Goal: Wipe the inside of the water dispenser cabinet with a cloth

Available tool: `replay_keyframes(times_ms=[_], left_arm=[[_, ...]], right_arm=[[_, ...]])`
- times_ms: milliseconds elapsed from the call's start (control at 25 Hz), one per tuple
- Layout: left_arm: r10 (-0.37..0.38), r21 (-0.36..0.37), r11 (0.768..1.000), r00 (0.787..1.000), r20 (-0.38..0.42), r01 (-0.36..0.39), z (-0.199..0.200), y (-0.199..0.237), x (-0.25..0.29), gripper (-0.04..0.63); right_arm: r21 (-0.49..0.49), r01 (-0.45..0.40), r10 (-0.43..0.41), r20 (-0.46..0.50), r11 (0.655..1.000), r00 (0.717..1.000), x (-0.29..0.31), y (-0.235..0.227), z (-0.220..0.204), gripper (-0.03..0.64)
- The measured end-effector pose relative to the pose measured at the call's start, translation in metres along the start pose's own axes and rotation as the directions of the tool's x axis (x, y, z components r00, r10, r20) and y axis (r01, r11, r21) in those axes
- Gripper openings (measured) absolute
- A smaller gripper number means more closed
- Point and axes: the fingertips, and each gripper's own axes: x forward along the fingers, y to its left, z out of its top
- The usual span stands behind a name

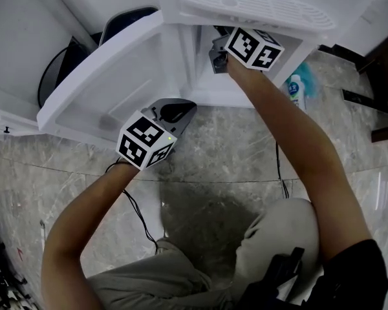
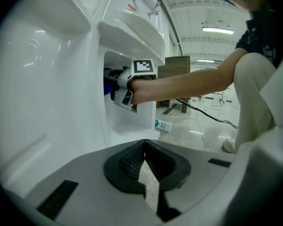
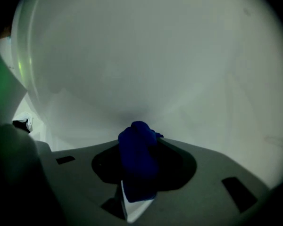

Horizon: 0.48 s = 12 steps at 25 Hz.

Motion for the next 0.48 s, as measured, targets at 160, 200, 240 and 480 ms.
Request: replay_keyframes(times_ms=[160, 200, 240, 480], left_arm=[[-0.006, -0.004, 1.000, 1.000, -0.014, 0.006, -0.008, -0.001, 0.001, 0.008], [-0.007, -0.006, 1.000, 1.000, -0.012, 0.007, -0.008, 0.000, 0.002, 0.008], [-0.008, -0.008, 1.000, 1.000, -0.010, 0.008, -0.008, 0.000, 0.003, 0.008], [-0.005, -0.024, 1.000, 1.000, -0.003, 0.005, -0.009, 0.003, 0.006, 0.008]], right_arm=[[0.016, -0.022, 0.021, 0.075, 1.000, 0.997, -0.001, 0.014, 0.013, 0.114], [0.014, -0.024, 0.023, 0.086, 1.000, 0.996, -0.002, 0.016, 0.013, 0.114], [0.003, -0.029, 0.029, 0.094, 1.000, 0.995, -0.003, 0.018, 0.012, 0.114], [-0.029, -0.050, 0.053, 0.121, 0.998, 0.991, 0.004, 0.020, 0.009, 0.114]])
